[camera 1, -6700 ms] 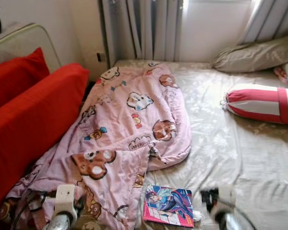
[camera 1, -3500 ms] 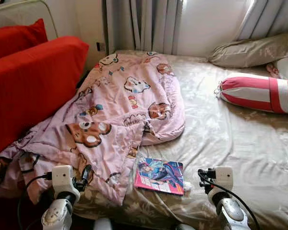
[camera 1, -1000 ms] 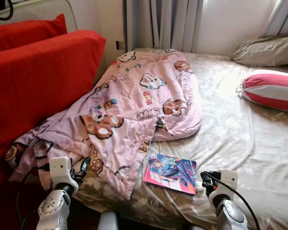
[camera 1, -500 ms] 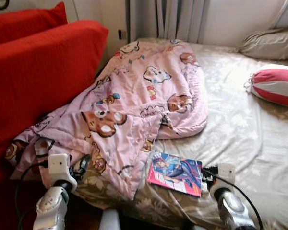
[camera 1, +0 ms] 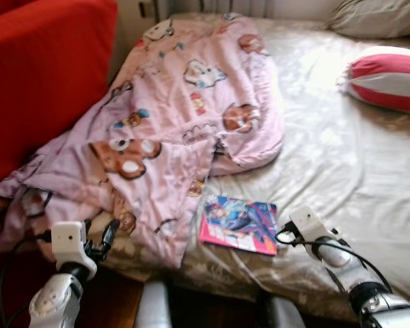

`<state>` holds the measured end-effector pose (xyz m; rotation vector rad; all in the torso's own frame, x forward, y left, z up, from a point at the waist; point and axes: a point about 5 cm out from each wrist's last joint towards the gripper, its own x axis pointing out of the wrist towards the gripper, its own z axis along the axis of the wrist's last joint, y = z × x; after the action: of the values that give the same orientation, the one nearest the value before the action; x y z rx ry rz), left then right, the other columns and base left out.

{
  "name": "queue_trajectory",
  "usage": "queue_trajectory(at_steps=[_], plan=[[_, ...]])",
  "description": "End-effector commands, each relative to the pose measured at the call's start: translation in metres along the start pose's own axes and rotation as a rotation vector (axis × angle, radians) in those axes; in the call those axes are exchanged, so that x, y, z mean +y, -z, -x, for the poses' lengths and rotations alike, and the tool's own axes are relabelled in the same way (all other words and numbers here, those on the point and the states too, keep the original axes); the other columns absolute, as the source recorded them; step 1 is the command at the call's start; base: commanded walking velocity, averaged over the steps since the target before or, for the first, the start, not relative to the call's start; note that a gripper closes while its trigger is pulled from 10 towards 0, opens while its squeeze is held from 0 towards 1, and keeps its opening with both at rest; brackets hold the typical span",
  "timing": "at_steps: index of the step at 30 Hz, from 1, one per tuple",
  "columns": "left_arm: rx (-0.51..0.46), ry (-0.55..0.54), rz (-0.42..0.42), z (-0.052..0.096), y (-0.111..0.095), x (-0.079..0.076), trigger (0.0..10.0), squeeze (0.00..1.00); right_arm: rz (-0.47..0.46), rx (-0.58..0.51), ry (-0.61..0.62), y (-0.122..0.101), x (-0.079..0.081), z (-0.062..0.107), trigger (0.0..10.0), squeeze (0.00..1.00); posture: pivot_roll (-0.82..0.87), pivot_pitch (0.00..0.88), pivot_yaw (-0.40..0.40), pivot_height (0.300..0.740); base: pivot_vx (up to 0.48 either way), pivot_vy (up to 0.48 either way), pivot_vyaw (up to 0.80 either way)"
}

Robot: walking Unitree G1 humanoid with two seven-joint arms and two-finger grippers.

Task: Clean up the room

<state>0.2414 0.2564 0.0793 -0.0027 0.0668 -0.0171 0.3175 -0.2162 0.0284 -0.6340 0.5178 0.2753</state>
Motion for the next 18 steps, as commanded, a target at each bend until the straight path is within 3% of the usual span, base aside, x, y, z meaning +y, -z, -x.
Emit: queue_trajectory(at_steps=[1, 3, 4, 7, 11, 13, 15, 16, 17, 18], plan=[[0.007, -0.007, 0.005, 0.006, -0.003, 0.004, 10.0, 0.00, 0.096, 0.009, -0.069, -0.001, -0.002, 0.000, 10.0, 0.00, 0.26, 0.322, 0.026, 0.611, 0.000, 0.000, 0.00], [0.013, -0.005, 0.001, 0.008, -0.003, 0.004, 10.0, 0.00, 0.145, 0.018, -0.094, -0.003, -0.003, 0.000, 10.0, 0.71, 0.27, 0.335, 0.030, 0.611, 0.000, 0.000, 0.00], [0.025, -0.002, -0.004, 0.012, -0.003, 0.004, 10.0, 0.00, 0.225, 0.031, -0.112, -0.004, -0.003, 0.000, 10.0, 1.00, 0.28, 0.346, 0.034, 0.611, 0.000, 0.000, 0.00], [0.038, 0.002, -0.017, 0.020, -0.004, 0.005, 10.0, 0.00, 0.324, 0.040, -0.155, -0.005, -0.002, 0.000, 10.0, 1.00, 0.29, 0.352, 0.041, 0.611, 0.000, 0.000, 0.00], [0.064, -0.010, -0.024, 0.031, -0.010, 0.008, 10.0, 0.00, 0.341, 0.002, -0.189, -0.018, -0.007, -0.002, 10.0, 1.00, 0.31, 0.361, 0.049, 0.611, 0.000, 0.000, 0.00], [0.072, -0.016, -0.024, 0.033, -0.011, 0.010, 10.0, 0.00, 0.319, -0.017, -0.166, -0.025, -0.016, -0.002, 10.0, 1.00, 0.30, 0.361, 0.052, 0.611, 0.000, 0.000, 0.00], [0.078, -0.021, -0.029, 0.033, -0.013, 0.012, 10.0, 0.00, 0.170, -0.078, -0.178, -0.036, -0.027, -0.001, 10.0, 1.00, 0.30, 0.357, 0.053, 0.611, 0.000, 0.000, 0.00], [0.078, -0.021, -0.029, 0.033, -0.013, 0.012, 10.0, 0.00, 0.170, -0.078, -0.178, -0.036, -0.027, -0.001, 10.0, 1.00, 0.30, 0.357, 0.053, 0.611, 0.000, 0.000, 0.00], [0.079, -0.022, -0.028, 0.032, -0.014, 0.012, 10.0, 0.00, 0.114, -0.113, -0.191, -0.042, -0.031, 0.000, 10.0, 1.00, 0.29, 0.347, 0.053, 0.611, 0.000, 0.000, 0.00], [0.076, -0.022, -0.027, 0.030, -0.015, 0.011, 10.0, 0.00, 0.049, -0.159, -0.195, -0.049, -0.037, 0.001, 10.0, 0.66, 0.29, 0.342, 0.053, 0.611, 0.000, 0.000, 0.00]])
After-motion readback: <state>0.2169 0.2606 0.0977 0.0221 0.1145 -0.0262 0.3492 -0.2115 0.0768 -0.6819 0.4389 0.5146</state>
